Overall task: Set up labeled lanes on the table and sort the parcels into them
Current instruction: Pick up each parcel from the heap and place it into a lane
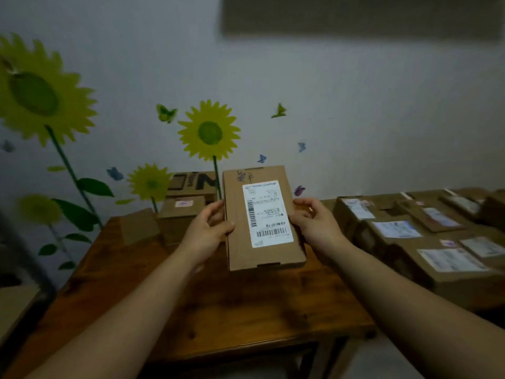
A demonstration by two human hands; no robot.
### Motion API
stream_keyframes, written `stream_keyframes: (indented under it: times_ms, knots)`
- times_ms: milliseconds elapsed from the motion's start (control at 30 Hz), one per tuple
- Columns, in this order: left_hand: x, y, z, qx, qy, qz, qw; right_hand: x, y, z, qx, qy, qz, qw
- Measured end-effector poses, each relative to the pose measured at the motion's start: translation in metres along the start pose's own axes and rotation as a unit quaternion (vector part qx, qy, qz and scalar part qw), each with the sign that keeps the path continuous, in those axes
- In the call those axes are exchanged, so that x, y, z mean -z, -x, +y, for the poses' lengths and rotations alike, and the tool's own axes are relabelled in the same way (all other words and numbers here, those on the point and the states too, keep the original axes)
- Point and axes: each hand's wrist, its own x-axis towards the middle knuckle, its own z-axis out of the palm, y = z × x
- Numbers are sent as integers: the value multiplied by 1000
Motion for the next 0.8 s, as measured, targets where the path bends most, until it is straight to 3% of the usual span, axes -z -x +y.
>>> stream_keyframes:
  times_ms: [167, 333, 433, 800]
  knots:
    - [-102, -2, 12, -31, 26, -27, 999, 96, -4, 3, 25, 17, 32, 999]
    - [-192, -10, 13, -60, 34, -6, 998, 179, -2, 15, 49, 79, -4, 996]
    - [-238, -12, 8, -54, 29, -17, 998, 221, -3, 20, 57, 62, 30, 996]
    - [-344, -45, 2, -64, -25, -111, 991, 308, -33, 51, 23, 42, 75, 996]
